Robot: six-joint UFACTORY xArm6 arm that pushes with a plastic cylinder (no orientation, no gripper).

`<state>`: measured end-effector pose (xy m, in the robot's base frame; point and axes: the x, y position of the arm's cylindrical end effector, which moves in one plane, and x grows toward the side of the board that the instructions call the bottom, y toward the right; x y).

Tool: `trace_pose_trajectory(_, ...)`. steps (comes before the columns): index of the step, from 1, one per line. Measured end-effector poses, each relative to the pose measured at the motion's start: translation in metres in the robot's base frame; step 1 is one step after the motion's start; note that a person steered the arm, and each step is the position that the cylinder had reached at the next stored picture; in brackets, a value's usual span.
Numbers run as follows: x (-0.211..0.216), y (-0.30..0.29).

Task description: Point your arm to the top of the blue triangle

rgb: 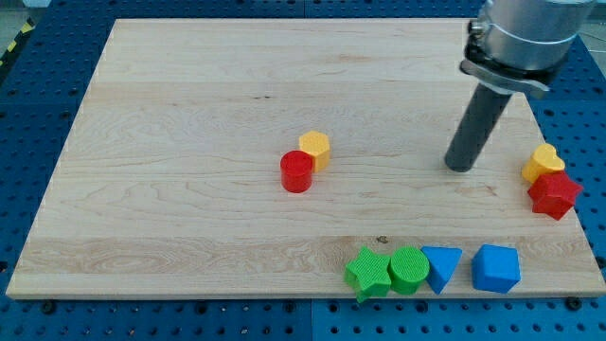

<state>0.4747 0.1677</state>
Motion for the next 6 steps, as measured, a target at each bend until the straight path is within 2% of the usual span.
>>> trace_pose_trajectory(2,-0.037,-0.039)
trace_pose_trajectory(3,-0.027,-0.022)
trace_pose_trajectory(4,0.002,-0.005)
trace_pose_trajectory(6,0.063,-0.019)
